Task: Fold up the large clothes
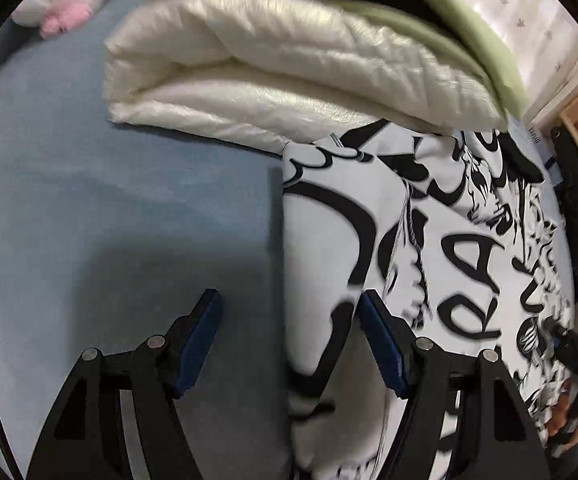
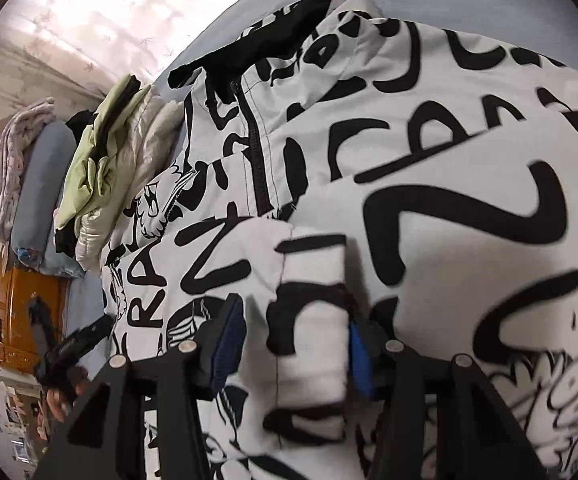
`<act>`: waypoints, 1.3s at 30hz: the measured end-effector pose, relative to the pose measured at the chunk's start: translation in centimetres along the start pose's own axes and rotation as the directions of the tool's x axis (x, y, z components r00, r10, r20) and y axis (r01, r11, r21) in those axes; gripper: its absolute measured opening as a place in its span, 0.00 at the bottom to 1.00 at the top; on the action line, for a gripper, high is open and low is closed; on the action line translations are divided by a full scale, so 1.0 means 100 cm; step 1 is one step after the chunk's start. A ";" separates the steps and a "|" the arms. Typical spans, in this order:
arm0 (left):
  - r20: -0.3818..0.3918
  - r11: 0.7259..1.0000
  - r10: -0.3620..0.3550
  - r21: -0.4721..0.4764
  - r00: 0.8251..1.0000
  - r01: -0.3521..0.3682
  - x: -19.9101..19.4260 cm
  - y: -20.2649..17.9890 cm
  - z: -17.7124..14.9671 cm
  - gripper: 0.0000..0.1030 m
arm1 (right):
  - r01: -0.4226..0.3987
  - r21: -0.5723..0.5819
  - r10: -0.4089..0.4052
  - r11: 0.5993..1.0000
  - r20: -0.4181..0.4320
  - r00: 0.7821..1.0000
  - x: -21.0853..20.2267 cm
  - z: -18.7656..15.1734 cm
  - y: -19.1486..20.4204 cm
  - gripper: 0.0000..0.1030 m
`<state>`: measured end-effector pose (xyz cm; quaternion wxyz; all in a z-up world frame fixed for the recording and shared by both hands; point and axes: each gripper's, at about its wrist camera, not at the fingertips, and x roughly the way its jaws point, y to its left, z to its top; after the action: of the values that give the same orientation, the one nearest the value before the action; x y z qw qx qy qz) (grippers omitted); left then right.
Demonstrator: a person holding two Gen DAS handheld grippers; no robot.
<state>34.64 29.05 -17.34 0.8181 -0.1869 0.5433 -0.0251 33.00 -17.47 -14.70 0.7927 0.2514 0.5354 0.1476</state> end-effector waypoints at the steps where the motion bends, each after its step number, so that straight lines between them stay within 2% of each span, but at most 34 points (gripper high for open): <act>1: -0.006 0.999 -0.039 -0.002 0.999 0.039 0.006 0.003 0.004 0.77 | -0.007 -0.004 0.007 1.000 0.003 1.000 0.001 0.001 -0.001 0.48; 5: 0.025 0.988 -0.151 -0.007 0.988 0.151 0.010 0.008 0.015 0.80 | -0.049 -0.036 0.049 0.998 0.008 0.999 0.001 0.002 -0.005 0.48; 7: 0.037 0.974 -0.227 -0.017 0.973 0.228 0.010 0.008 0.020 0.78 | -0.062 -0.047 0.063 0.997 0.012 0.998 0.000 0.001 -0.007 0.48; 8: 0.046 0.964 -0.265 -0.018 0.963 0.266 0.009 0.006 0.021 0.68 | -0.064 -0.055 0.065 0.996 0.013 0.998 0.001 0.001 -0.007 0.48; 9: 0.057 0.956 -0.292 -0.020 0.955 0.294 0.008 0.004 0.022 0.62 | -0.064 -0.061 0.065 0.996 0.015 0.998 0.000 0.000 -0.007 0.47; 10: 0.065 0.955 -0.295 -0.025 0.953 0.297 0.007 0.001 0.023 0.55 | -0.060 -0.071 0.062 0.996 0.020 0.998 0.000 0.000 -0.007 0.47; 11: 0.078 0.958 -0.282 -0.025 0.956 0.284 0.006 -0.003 0.023 0.45 | -0.055 -0.078 0.057 0.995 0.022 0.998 0.000 0.000 -0.005 0.47; 14: 0.134 0.977 -0.211 0.000 0.968 0.213 -0.006 -0.013 0.018 0.19 | -0.026 -0.111 0.029 0.994 0.031 0.999 -0.001 -0.003 -0.001 0.32; 15: 0.161 0.981 -0.192 0.004 0.968 0.194 -0.012 -0.015 0.017 0.14 | -0.024 -0.116 0.028 0.993 0.034 0.999 -0.002 -0.004 0.000 0.28; 17: 0.205 0.988 -0.153 0.033 0.967 0.149 -0.027 -0.022 0.011 0.08 | -0.013 -0.135 0.021 0.991 0.056 0.998 -0.008 -0.007 0.003 0.27; 19: 0.278 0.994 -0.082 0.090 0.957 0.059 -0.048 -0.037 0.004 0.06 | 0.019 -0.175 -0.002 0.984 0.094 0.996 -0.016 -0.012 0.012 0.25; 21: 0.373 0.986 -0.023 0.160 0.928 -0.040 -0.072 -0.053 -0.003 0.05 | 0.062 -0.229 -0.025 0.971 0.158 0.987 -0.028 -0.018 0.025 0.23; 24: 0.514 0.957 0.070 0.208 0.855 -0.203 -0.100 -0.079 -0.012 0.04 | 0.108 -0.282 -0.027 0.953 0.279 0.960 -0.051 -0.026 0.042 0.22; 25: 0.553 0.942 0.119 0.200 0.825 -0.270 -0.102 -0.084 -0.013 0.04 | 0.119 -0.288 -0.022 0.950 0.318 0.948 -0.058 -0.027 0.046 0.22; 26: 0.565 0.933 0.146 0.195 0.812 -0.303 -0.099 -0.088 -0.011 0.04 | 0.138 -0.294 -0.025 0.946 0.358 0.933 -0.063 -0.027 0.049 0.22; 27: 0.564 0.928 0.167 0.188 0.809 -0.322 -0.095 -0.088 -0.009 0.04 | 0.154 -0.292 -0.033 0.944 0.380 0.924 -0.064 -0.026 0.050 0.22; 28: 0.556 0.917 0.208 0.176 0.805 -0.358 -0.083 -0.087 -0.007 0.04 | 0.156 -0.286 -0.041 0.945 0.371 0.928 -0.059 -0.023 0.050 0.22; 30: 0.551 0.881 0.284 0.172 0.784 -0.440 -0.060 -0.089 -0.008 0.04 | 0.171 -0.266 -0.085 0.948 0.308 0.948 -0.039 -0.016 0.046 0.22; 31: 0.551 0.862 0.318 0.170 0.772 -0.477 -0.050 -0.087 -0.009 0.04 | 0.217 -0.248 -0.154 0.944 0.251 0.956 -0.019 -0.012 0.041 0.22; 33: 0.546 0.815 0.406 0.147 0.733 -0.561 -0.030 -0.084 -0.010 0.02 | 0.296 -0.231 -0.251 0.927 0.206 0.946 0.005 -0.009 0.033 0.23; 34: 0.521 0.802 0.449 0.124 0.726 -0.585 -0.020 -0.078 -0.007 0.02 | 0.304 -0.229 -0.263 0.925 0.192 0.946 0.014 -0.008 0.030 0.25; 35: 0.492 0.806 0.465 0.109 0.736 -0.582 -0.016 -0.071 -0.004 0.02 | 0.305 -0.226 -0.263 0.925 0.196 0.945 0.017 -0.007 0.027 0.26; 36: 0.460 0.819 0.464 0.103 0.757 -0.565 -0.013 -0.065 -0.001 0.02 | 0.306 -0.225 -0.264 0.925 0.199 0.944 0.016 -0.006 0.026 0.29; 37: 0.447 0.830 0.456 0.098 0.770 -0.548 -0.014 -0.062 0.001 0.02 | 0.309 -0.225 -0.267 0.924 0.199 0.943 0.014 -0.005 0.027 0.30; 39: 0.444 0.840 0.442 0.100 0.780 -0.533 -0.022 -0.060 0.002 0.05 | 0.331 -0.225 -0.289 0.917 0.198 0.937 0.005 -0.004 0.029 0.35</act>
<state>34.85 24.10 -13.34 0.9056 0.0514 0.3862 0.1677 32.96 -14.72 -13.58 0.8722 0.0704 0.4795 0.0665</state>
